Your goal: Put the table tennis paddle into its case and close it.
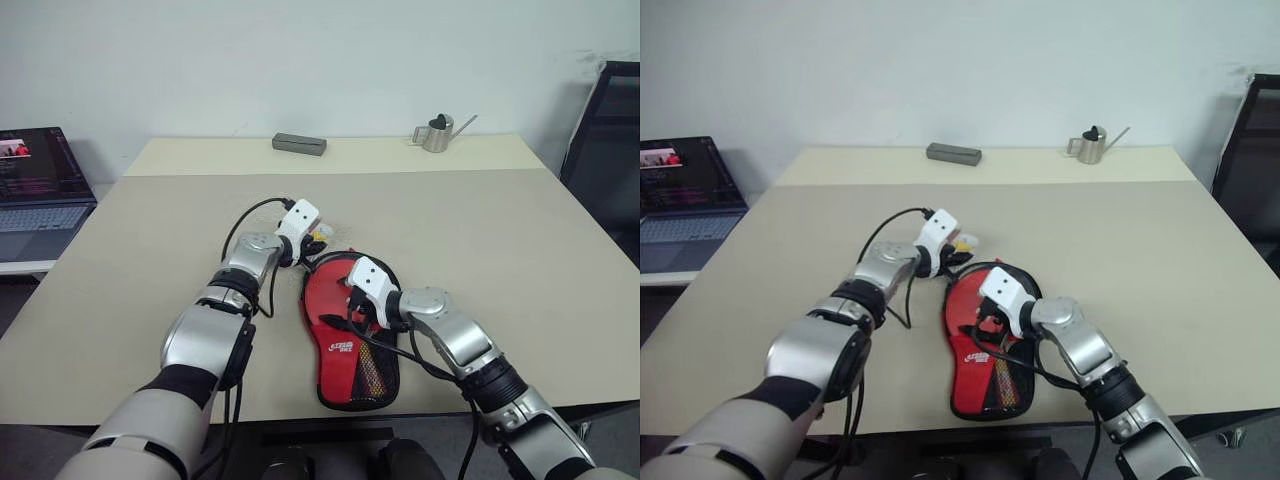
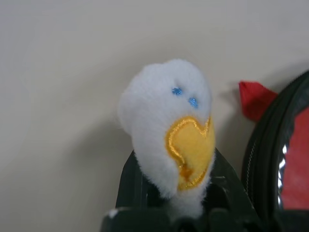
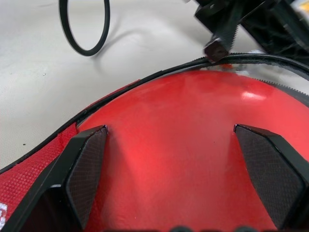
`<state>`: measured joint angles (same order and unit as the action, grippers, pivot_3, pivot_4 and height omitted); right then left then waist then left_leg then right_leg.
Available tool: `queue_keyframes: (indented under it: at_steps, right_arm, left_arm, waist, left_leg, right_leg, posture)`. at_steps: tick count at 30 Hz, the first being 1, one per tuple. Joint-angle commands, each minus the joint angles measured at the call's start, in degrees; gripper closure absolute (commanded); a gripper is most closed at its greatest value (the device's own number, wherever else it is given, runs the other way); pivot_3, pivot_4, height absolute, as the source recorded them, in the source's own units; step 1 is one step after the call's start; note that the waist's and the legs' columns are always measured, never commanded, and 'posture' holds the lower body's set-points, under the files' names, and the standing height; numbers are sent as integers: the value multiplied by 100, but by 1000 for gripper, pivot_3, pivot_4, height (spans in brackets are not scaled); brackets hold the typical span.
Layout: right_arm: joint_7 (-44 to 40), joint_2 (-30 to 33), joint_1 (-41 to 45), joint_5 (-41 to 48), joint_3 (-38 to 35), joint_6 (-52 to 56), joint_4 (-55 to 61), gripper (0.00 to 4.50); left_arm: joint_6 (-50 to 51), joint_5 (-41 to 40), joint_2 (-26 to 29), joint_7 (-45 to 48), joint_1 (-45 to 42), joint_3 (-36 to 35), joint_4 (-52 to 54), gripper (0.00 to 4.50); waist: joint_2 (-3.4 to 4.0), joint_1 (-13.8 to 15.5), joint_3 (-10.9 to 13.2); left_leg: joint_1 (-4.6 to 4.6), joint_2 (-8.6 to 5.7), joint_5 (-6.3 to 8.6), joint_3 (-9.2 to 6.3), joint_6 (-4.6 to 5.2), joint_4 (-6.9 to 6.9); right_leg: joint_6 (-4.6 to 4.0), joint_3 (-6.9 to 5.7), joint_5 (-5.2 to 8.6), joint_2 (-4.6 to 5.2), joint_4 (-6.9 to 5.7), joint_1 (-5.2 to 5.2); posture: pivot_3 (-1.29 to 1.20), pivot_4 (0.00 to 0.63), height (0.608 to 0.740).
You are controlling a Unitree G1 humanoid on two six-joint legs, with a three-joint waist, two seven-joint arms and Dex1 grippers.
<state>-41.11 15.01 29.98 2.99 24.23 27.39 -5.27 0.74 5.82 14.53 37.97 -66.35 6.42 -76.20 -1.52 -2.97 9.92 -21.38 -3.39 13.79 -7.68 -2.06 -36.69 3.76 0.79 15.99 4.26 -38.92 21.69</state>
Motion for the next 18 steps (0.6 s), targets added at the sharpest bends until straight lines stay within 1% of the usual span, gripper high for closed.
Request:
queue_keyframes:
  at_steps: [1, 18]
  right_arm:
    - [56, 206, -409, -324, 293, 538, -216, 0]
    - [416, 377, -1050, -192, 213, 1179, 771, 0]
  left_arm:
    - [-200, 99, -77, -189, -318, -88, 18, 4193]
    - [-417, 485, -641, -831, -693, -133, -150, 4193]
  waist:
    - [0, 4, 0]
    - [-2, 124, -1]
  left_leg:
    - [-1, 0, 0, -1, 0, 0]
    - [-35, -2, 13, -5, -18, 0]
  right_leg:
    - [0, -1, 0, 0, 0, 0]
    - [3, -24, 2, 1, 36, 7]
  posture:
    - [0, 150, 740]
    - [0, 150, 740]
